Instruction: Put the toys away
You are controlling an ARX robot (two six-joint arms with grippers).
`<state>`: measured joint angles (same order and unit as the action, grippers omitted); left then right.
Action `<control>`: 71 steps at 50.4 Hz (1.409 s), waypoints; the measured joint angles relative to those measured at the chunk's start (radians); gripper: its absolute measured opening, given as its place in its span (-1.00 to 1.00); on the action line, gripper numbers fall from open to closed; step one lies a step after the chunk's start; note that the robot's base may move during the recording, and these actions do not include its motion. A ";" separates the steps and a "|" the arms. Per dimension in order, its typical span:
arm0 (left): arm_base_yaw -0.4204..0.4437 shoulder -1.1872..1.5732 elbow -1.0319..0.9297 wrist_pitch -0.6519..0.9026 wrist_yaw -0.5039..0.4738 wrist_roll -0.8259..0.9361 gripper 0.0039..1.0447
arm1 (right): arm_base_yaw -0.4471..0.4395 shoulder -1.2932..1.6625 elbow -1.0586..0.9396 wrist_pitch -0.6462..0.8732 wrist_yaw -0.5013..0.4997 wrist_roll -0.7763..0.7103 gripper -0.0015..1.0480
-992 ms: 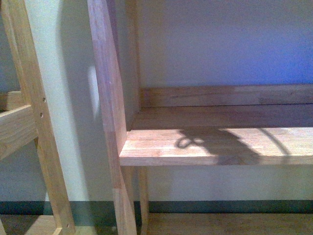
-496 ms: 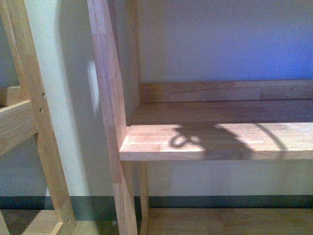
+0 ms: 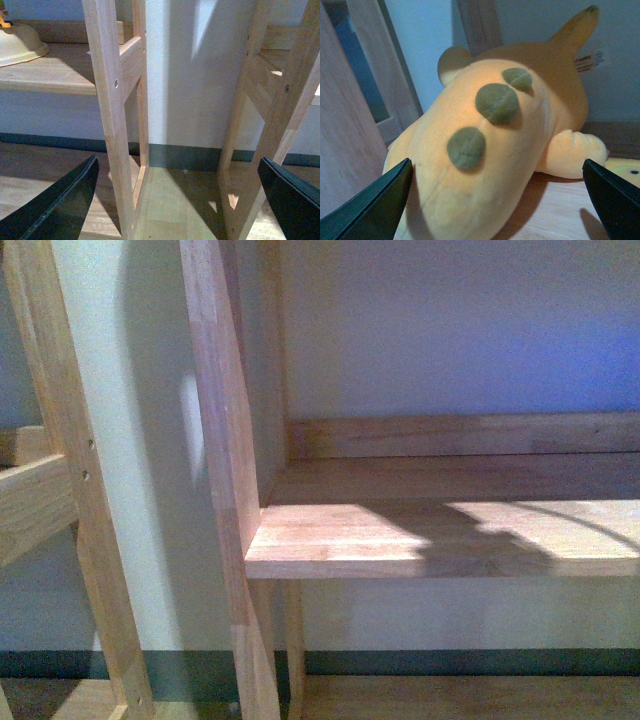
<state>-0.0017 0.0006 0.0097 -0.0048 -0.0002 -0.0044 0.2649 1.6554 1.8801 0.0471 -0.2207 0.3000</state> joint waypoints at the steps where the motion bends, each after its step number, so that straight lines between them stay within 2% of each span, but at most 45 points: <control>1: 0.000 0.000 0.000 0.000 0.000 0.000 0.89 | -0.002 -0.016 -0.020 0.007 0.000 -0.003 0.99; 17: 0.000 0.000 0.000 0.000 0.000 0.000 0.89 | -0.007 -0.259 -0.283 0.086 0.002 -0.015 0.99; 23: 0.000 0.000 0.000 0.000 0.000 0.000 0.89 | 0.011 -0.417 -0.444 0.126 0.042 -0.037 0.99; 35: 0.000 0.000 0.000 0.000 0.000 0.000 0.89 | 0.071 -0.640 -0.679 0.178 0.225 -0.179 0.99; 42: 0.000 0.000 0.000 0.000 0.000 0.000 0.89 | 0.120 -0.818 -0.867 0.210 0.394 -0.352 0.99; 47: 0.000 0.000 0.000 0.000 0.000 0.000 0.89 | 0.127 -0.941 -0.987 0.189 0.472 -0.433 0.99; 54: 0.000 0.000 0.000 0.000 0.000 0.000 0.89 | 0.116 -1.088 -1.120 0.137 0.544 -0.455 0.99; 63: 0.000 0.000 0.000 0.000 0.000 0.000 0.89 | 0.040 -1.249 -1.300 0.126 0.581 -0.427 0.99; 71: 0.000 0.000 0.000 0.000 0.000 0.000 0.89 | 0.049 -1.311 -1.437 0.127 0.623 -0.405 0.99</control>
<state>-0.0017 0.0006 0.0097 -0.0048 -0.0002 -0.0044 0.3141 0.3447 0.4435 0.1745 0.4019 -0.1047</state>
